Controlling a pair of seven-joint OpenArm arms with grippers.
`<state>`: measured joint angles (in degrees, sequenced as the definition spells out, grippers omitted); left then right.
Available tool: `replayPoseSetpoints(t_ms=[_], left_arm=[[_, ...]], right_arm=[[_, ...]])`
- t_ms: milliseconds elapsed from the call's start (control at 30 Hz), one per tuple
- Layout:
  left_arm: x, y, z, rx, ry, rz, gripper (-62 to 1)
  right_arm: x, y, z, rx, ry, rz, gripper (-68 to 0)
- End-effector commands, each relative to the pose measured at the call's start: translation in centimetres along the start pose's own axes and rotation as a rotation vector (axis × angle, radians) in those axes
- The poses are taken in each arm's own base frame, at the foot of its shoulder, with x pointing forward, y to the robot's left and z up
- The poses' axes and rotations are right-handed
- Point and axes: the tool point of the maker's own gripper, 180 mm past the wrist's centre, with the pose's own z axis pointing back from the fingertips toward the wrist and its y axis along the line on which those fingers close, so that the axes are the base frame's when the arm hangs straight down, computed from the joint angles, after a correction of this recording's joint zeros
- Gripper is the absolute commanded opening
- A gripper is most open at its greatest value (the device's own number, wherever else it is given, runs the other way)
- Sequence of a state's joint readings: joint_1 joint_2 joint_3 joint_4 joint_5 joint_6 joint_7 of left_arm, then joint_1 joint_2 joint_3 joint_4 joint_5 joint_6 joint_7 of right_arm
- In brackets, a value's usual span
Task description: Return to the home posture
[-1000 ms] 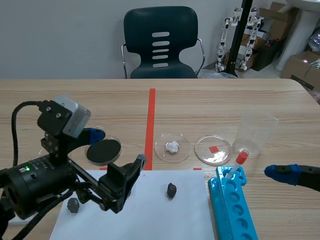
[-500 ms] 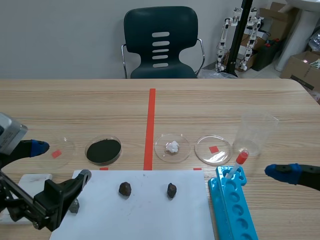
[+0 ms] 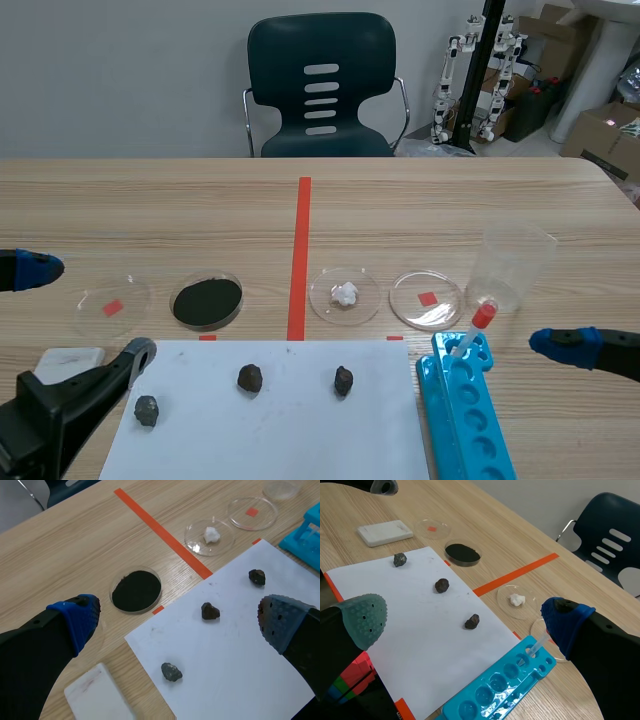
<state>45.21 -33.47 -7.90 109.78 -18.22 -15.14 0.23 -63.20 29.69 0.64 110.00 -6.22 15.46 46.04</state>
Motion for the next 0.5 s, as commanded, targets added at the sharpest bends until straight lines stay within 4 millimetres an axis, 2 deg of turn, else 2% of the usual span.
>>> replayPoseSetpoints(t_ms=[0, 467], left_arm=[[0.4, -0.1, 0.4, 0.004, -0.014, 0.012, 1.4], [0.8, -0.8, 2.3, -0.007, 0.021, -0.004, 1.4]], right_arm=[[0.7, -0.4, -0.2, -0.006, -0.027, 0.007, -2.2], [0.7, -0.4, -0.2, -0.006, -0.027, 0.007, -2.2]])
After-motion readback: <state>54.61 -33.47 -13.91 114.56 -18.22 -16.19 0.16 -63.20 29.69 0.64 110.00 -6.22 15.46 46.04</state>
